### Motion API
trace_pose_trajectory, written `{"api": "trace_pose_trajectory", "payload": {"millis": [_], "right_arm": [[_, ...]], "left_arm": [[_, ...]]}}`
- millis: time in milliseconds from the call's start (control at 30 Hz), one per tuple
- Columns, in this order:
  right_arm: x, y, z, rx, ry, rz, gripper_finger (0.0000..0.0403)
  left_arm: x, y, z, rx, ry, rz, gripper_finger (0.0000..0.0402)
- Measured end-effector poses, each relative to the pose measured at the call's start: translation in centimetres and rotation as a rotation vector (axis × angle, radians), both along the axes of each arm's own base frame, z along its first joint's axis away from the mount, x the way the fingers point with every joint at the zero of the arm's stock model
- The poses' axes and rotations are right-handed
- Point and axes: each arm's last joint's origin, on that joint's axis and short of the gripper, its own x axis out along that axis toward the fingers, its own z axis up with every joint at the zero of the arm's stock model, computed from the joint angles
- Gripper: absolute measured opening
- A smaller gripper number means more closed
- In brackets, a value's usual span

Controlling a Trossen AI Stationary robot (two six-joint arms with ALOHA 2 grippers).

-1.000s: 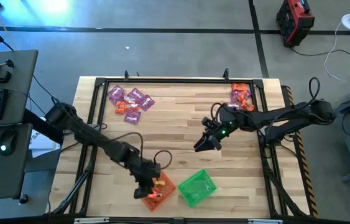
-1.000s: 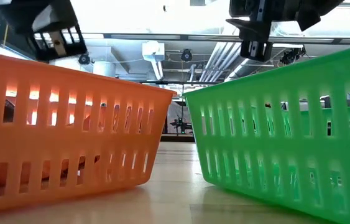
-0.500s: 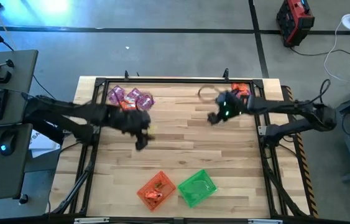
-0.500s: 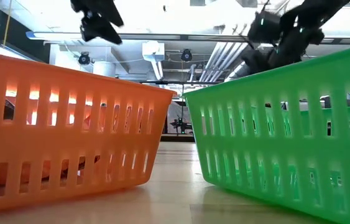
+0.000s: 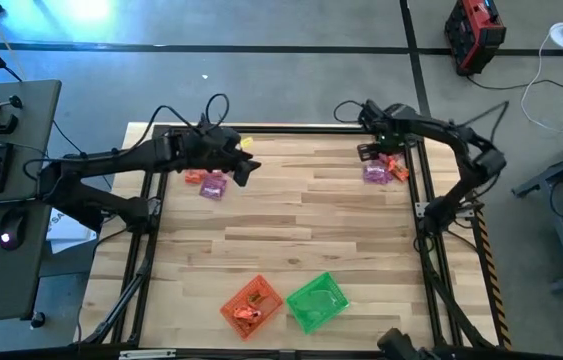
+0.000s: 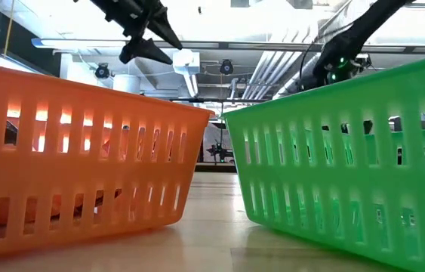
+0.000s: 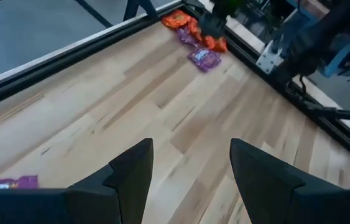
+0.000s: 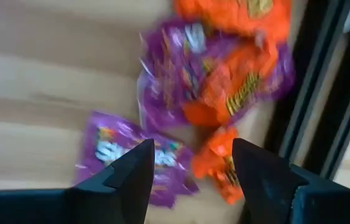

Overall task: Sort candy by brand, put in halloween buckets
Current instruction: Put the orange candy into the orange basket

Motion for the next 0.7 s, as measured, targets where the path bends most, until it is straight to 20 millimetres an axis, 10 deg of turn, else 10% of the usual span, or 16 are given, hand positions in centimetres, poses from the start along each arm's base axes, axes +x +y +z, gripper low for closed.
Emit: {"api": "trace_pose_trajectory", "payload": {"millis": [700], "right_arm": [[-1.5,-0.4,-3.2,0.062,0.122,-0.191,0.0207]], "left_arm": [[-1.2,3.0,0.0,-0.014,-0.013,-0.121,0.0204]]}}
